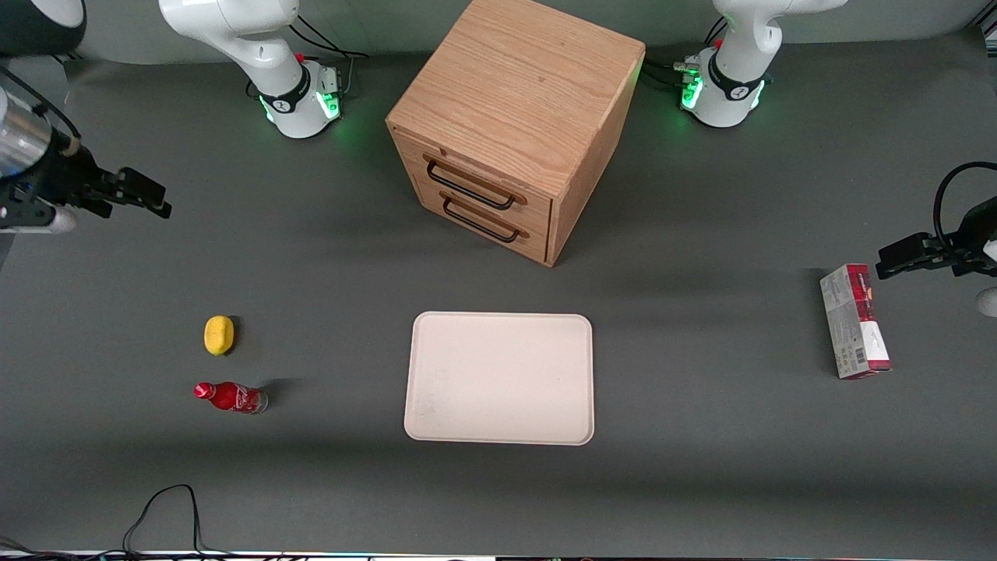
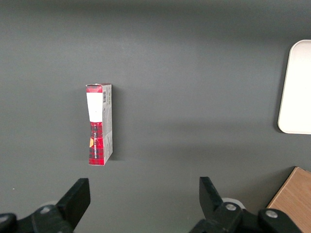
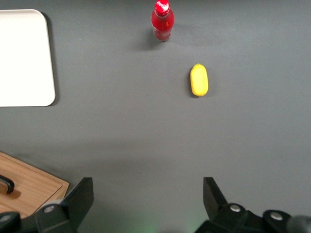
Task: Place coke bottle on tray
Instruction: 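Move the open right gripper down over the red Coca-Cola bottle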
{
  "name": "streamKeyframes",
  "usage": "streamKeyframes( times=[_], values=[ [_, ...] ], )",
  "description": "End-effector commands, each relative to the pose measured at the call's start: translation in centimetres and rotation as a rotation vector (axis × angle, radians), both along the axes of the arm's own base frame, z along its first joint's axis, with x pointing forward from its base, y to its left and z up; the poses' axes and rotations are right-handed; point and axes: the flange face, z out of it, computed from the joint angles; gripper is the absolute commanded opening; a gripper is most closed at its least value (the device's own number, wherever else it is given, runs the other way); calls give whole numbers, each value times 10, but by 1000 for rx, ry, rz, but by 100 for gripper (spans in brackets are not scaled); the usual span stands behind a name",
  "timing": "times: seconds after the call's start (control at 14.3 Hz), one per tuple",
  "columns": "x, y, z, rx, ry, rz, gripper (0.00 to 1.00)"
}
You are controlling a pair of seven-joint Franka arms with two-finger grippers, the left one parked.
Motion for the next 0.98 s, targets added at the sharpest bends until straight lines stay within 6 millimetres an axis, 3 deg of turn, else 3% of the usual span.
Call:
streamKeyframes(
  times=[0.0, 0.21, 0.42, 0.63, 0.91],
  values=[
    [59, -17, 2, -25, -17, -7, 100],
    [123, -27, -31, -40, -9, 5, 99],
    [157, -32, -90, -28, -2, 36, 99],
    [174, -38, -135, 33, -48, 95, 99],
    [180, -39, -189, 22, -94, 90, 99]
  ],
)
